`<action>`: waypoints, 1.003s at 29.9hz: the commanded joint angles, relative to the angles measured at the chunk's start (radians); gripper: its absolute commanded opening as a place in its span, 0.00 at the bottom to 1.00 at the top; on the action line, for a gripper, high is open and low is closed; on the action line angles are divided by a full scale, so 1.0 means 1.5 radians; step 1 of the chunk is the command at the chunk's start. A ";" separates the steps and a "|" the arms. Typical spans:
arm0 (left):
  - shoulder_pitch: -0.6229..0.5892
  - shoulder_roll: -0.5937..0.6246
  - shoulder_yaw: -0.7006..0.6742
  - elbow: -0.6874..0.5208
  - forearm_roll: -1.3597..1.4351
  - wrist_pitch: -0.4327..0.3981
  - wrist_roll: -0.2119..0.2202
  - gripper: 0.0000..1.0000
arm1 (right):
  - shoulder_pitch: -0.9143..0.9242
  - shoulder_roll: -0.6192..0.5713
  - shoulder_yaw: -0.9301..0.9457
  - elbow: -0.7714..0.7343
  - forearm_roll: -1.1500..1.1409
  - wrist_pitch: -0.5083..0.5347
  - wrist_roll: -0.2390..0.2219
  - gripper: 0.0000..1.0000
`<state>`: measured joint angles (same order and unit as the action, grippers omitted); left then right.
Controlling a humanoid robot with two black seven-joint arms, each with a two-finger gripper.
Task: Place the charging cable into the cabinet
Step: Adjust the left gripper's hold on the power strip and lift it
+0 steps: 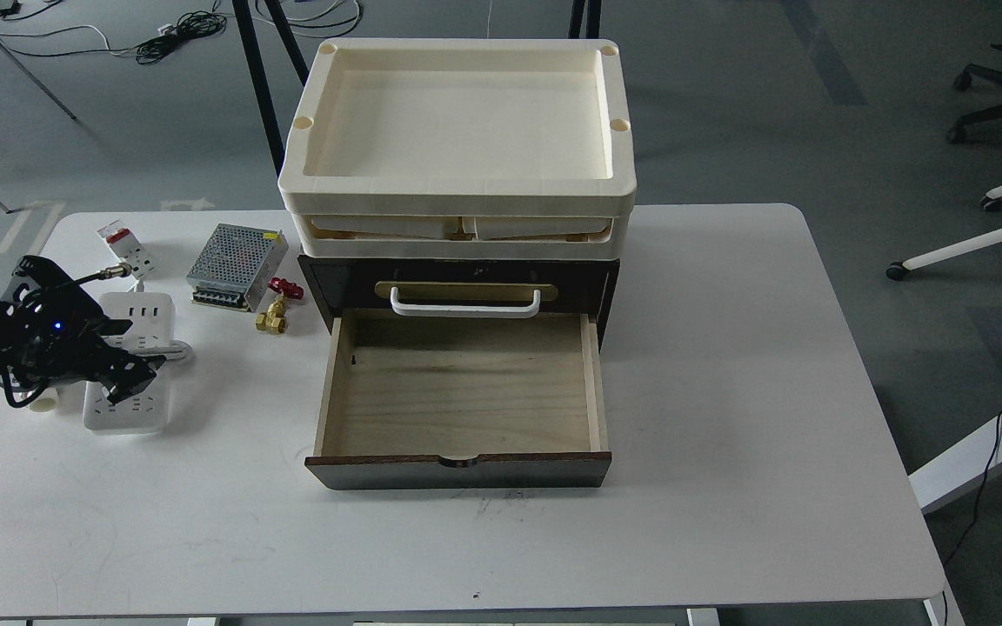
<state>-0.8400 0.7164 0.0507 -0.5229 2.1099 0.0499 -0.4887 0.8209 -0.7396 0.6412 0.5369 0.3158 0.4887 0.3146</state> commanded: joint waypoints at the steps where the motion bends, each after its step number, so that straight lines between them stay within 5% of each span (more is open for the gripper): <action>1: 0.005 0.001 0.000 0.000 0.000 0.005 0.000 0.56 | 0.000 0.000 0.000 0.000 0.000 0.000 0.000 0.99; 6: 0.013 0.002 0.000 0.000 -0.001 0.009 0.000 0.56 | -0.002 0.000 0.000 0.000 0.000 0.000 0.000 0.99; 16: 0.014 0.001 0.000 0.000 0.002 0.023 0.000 0.40 | -0.005 0.000 0.001 0.000 0.000 0.000 0.001 0.99; 25: 0.018 0.001 0.000 0.001 0.002 0.022 0.000 0.05 | -0.006 -0.003 0.001 0.000 0.002 0.000 0.001 0.99; 30: 0.017 0.001 0.000 0.001 0.000 0.024 0.000 0.01 | -0.006 -0.003 0.001 0.000 0.003 0.000 0.001 0.99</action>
<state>-0.8119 0.7179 0.0507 -0.5218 2.1115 0.0829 -0.4887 0.8115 -0.7440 0.6428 0.5369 0.3199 0.4887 0.3161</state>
